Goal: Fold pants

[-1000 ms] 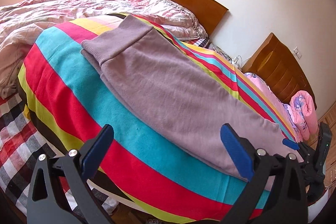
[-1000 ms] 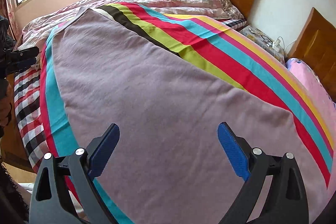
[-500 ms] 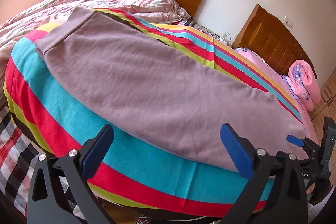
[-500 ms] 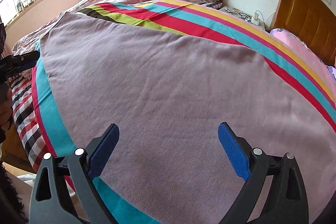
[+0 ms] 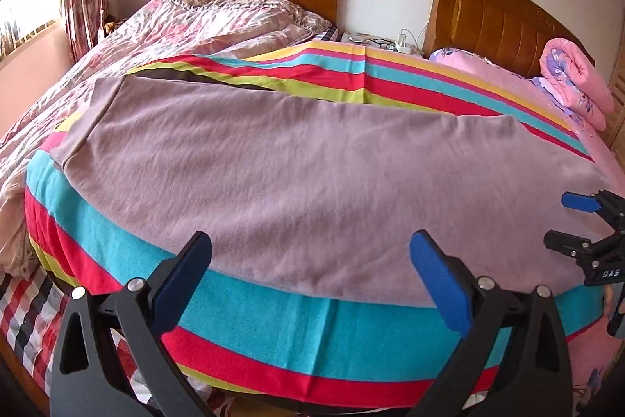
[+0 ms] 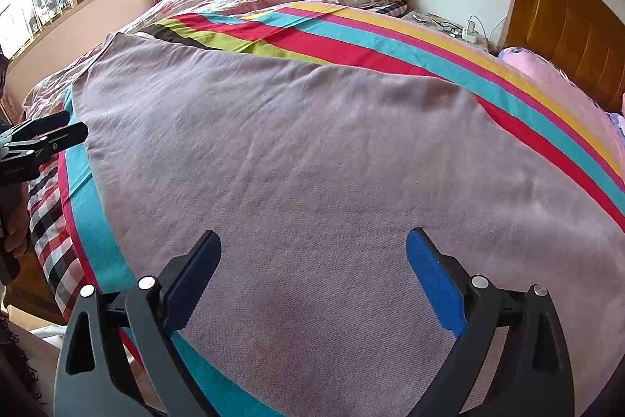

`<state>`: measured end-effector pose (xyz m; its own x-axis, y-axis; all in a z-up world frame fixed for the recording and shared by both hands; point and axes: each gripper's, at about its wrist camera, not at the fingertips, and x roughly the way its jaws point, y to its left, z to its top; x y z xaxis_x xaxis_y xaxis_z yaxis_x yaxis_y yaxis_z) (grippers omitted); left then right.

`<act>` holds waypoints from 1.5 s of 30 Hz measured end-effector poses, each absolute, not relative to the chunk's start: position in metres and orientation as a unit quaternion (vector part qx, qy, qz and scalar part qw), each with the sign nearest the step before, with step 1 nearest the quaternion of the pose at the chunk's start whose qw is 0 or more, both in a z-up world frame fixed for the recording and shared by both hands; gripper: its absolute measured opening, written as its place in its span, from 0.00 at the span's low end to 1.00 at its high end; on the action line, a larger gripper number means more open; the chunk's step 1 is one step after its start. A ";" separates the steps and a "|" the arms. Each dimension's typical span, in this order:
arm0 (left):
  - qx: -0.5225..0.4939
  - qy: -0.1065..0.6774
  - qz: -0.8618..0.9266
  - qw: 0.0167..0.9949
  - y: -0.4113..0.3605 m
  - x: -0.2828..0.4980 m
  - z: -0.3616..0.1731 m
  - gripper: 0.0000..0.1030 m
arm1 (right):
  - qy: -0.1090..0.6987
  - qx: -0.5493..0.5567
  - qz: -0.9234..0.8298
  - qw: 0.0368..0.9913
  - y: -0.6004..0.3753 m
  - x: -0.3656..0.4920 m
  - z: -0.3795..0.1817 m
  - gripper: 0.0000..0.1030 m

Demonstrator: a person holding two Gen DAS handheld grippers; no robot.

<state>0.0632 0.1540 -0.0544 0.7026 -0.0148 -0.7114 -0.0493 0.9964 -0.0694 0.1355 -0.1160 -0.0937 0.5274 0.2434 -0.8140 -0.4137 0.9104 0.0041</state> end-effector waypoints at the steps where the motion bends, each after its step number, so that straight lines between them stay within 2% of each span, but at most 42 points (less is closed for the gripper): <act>1: -0.040 0.391 -0.008 0.920 0.148 0.066 -0.055 0.99 | 0.455 -0.098 0.187 0.865 -0.116 0.136 -0.099 0.90; 5: -0.033 0.442 -0.046 0.895 0.131 0.081 -0.087 0.99 | 0.457 -0.097 0.186 0.865 -0.118 0.133 -0.108 0.92; 7: -0.014 0.431 -0.042 0.901 0.126 0.079 -0.089 0.99 | 0.462 -0.096 0.182 0.863 -0.120 0.135 -0.105 0.92; 9: -0.037 0.427 -0.049 0.902 0.132 0.078 -0.083 0.99 | 0.455 -0.088 0.178 0.868 -0.124 0.137 -0.097 0.92; 16: -0.127 0.374 -0.010 0.919 0.194 0.058 -0.053 0.99 | 0.420 -0.107 0.221 0.873 -0.085 0.165 -0.070 0.92; 25: -0.196 0.362 0.098 0.906 0.281 0.019 -0.057 0.99 | 0.432 -0.156 0.345 0.818 0.030 0.217 -0.088 0.92; 27: -0.200 0.355 0.118 0.906 0.296 0.010 -0.054 0.99 | 0.442 -0.166 0.319 0.822 0.043 0.231 -0.090 0.92; 31: -0.190 0.329 0.147 0.913 0.320 0.000 -0.033 0.99 | 0.389 -0.128 0.370 0.834 0.070 0.229 -0.043 0.92; 34: -0.171 0.307 0.156 0.923 0.333 0.019 -0.003 0.99 | 0.321 -0.150 0.428 0.831 0.109 0.223 -0.003 0.94; 37: -0.169 0.294 0.177 0.924 0.357 0.042 0.015 0.99 | 0.296 -0.189 0.432 0.831 0.149 0.237 0.017 0.95; 41: -0.227 0.308 0.190 0.904 0.386 0.042 0.003 0.99 | 0.322 -0.191 0.414 0.829 0.168 0.257 0.012 0.95; 45: -0.225 0.325 0.180 0.901 0.379 0.011 -0.026 0.99 | 0.335 -0.205 0.428 0.814 0.146 0.230 -0.016 0.95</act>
<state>0.0109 0.3788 -0.0262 0.7245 0.1775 -0.6660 -0.4700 0.8340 -0.2891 0.2298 0.1459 -0.0161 0.4083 0.5601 -0.7208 -0.8345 0.5491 -0.0460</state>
